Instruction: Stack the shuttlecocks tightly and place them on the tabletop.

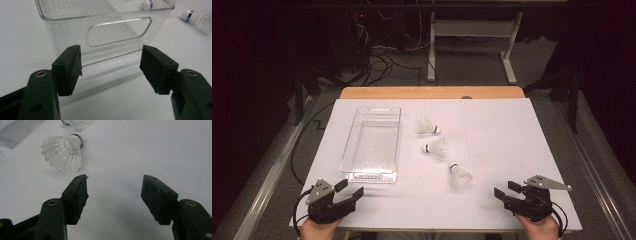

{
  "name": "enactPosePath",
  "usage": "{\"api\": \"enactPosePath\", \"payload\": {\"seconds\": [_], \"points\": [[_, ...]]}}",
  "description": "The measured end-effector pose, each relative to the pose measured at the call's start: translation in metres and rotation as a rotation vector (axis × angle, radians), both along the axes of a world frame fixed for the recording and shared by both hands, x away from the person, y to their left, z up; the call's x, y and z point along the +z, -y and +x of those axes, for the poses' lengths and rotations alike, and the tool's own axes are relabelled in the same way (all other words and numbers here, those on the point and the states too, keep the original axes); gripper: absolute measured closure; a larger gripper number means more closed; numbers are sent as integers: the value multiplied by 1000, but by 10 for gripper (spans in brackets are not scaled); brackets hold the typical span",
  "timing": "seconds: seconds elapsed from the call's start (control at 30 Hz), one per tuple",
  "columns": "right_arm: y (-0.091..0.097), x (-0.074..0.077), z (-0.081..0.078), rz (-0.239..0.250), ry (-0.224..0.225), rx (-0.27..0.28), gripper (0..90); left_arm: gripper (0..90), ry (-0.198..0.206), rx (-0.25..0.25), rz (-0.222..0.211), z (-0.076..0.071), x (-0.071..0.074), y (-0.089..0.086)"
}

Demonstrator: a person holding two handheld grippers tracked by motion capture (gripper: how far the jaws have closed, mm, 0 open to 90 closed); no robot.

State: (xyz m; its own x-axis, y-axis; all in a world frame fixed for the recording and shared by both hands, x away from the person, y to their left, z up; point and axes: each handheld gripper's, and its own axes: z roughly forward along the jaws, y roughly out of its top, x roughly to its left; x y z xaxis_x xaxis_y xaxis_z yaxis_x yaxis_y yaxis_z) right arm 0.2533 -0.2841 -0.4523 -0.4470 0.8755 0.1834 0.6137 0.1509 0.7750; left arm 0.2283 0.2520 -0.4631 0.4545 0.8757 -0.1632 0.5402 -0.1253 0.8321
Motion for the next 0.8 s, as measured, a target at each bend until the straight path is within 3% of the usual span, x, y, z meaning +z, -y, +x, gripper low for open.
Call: {"api": "enactPosePath", "payload": {"seconds": [0.27,0.8], "points": [[-12,1,-1,-12,-12,27,405,345,3,2,37,-1,0,2],[-37,2,-5,-40,-20,86,463,346,-7,-18,39,-1,-1,3]]}}
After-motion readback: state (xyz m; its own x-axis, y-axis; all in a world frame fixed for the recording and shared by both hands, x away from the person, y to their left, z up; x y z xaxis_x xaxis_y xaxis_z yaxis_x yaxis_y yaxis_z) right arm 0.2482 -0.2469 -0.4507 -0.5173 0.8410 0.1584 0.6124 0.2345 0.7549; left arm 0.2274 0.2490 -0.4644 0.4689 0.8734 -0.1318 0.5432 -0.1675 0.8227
